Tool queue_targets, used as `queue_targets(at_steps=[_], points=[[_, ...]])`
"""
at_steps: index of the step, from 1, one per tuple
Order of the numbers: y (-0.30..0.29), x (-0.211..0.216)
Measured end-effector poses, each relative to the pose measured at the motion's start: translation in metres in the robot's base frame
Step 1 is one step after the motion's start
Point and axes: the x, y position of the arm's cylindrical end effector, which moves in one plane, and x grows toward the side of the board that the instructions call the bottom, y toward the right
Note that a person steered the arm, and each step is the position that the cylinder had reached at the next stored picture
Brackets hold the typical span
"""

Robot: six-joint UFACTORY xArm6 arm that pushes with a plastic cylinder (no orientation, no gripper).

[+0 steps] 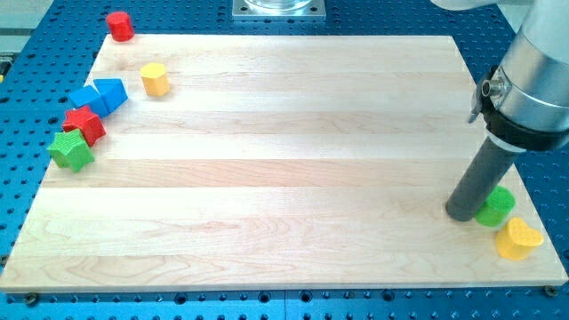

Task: Adjust the heart below the green circle

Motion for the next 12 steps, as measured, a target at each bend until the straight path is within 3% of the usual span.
queue_targets(at_steps=[1, 3, 6, 7, 12], points=[[0.004, -0.039], [0.129, -0.041], [0.128, 0.038], [0.102, 0.039], [0.106, 0.043]])
